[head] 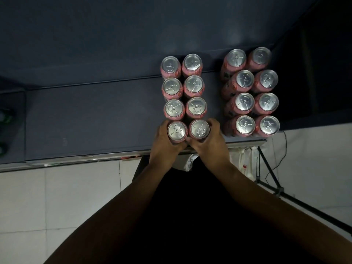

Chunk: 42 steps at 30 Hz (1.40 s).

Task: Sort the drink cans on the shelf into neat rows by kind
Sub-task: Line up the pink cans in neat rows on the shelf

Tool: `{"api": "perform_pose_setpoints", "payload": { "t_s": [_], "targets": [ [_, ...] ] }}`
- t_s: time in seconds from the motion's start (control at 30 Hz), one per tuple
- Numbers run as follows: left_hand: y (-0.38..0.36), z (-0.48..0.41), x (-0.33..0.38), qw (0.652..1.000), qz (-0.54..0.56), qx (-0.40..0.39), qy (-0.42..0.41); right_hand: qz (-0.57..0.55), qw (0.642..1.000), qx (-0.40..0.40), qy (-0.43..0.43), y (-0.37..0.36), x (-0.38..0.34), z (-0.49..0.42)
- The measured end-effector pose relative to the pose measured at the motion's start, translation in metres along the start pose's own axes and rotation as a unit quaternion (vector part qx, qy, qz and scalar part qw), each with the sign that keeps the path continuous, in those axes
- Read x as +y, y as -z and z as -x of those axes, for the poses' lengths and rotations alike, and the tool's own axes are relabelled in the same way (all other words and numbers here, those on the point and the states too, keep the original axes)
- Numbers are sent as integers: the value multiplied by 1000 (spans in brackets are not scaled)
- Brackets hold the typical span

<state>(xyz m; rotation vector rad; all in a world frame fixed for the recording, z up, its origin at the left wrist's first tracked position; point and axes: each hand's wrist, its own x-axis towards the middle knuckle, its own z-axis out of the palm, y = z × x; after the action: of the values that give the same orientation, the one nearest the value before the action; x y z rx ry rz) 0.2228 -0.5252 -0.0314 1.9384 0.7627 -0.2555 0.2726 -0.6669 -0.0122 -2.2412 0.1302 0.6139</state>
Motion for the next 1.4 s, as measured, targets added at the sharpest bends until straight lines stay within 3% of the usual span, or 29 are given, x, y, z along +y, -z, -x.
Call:
{"api": "perform_pose_setpoints", "payload": {
  "t_s": [0.17,0.4,0.8,1.03,1.4],
  "targets": [
    [33,18,21,975,-220,-23,14,108,992,16,56,17,-26,20],
    [88,52,57,922,-381,61,-5,297,946,-58,113,35,-89,40],
    [197,130,29,899,-369,229,58,419,855,-115,283,-34,-198,112],
    [284,200,-50,896,-330,268,130,442,810,-131,362,-133,-259,196],
    [419,309,-183,853,-286,375,223,435,739,-176,483,-294,-336,344]
  ]
}}
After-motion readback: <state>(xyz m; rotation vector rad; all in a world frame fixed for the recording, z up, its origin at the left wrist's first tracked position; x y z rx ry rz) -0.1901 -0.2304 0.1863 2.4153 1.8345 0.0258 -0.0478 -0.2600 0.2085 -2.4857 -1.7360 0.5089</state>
